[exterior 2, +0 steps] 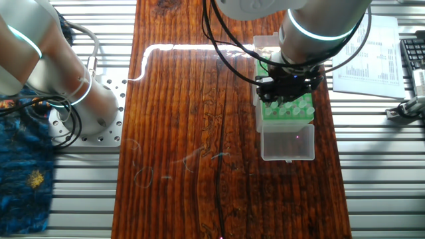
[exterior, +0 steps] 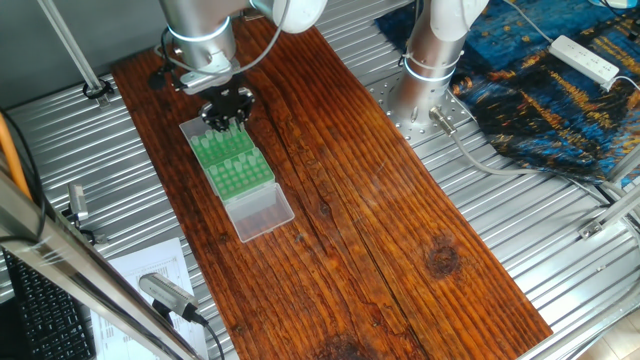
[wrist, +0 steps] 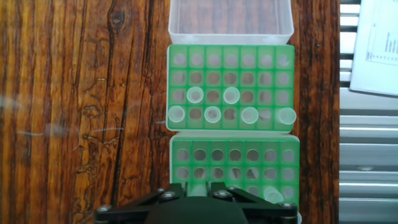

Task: Transfer all large pipette tips from one holder to another

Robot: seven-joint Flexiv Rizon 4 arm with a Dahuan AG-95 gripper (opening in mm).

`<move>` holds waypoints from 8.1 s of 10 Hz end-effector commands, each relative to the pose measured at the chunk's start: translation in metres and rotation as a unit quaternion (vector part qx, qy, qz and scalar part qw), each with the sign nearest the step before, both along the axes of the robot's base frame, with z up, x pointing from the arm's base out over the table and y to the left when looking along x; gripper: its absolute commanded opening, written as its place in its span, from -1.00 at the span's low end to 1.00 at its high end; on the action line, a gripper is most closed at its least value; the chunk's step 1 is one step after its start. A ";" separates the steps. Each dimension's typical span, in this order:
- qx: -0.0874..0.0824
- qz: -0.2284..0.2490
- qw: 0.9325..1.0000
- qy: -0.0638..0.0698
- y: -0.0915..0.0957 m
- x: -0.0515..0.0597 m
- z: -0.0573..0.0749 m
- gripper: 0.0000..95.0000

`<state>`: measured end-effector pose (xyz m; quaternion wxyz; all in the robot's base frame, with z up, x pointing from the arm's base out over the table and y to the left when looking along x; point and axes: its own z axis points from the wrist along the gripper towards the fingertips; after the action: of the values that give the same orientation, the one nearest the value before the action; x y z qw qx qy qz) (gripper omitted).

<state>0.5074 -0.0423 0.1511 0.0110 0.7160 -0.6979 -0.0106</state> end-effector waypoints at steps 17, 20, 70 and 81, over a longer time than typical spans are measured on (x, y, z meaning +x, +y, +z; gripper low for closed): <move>-0.003 -0.030 0.999 0.013 0.000 0.003 0.056 -1.00; -0.010 -0.037 0.999 0.015 0.004 0.006 0.074 -1.00; -0.017 -0.345 0.938 0.019 0.118 0.008 0.168 -1.00; -0.022 -0.327 0.945 -0.016 0.118 -0.008 0.145 -1.00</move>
<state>0.5008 0.0760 0.2952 0.0090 0.4462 -0.8948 0.0121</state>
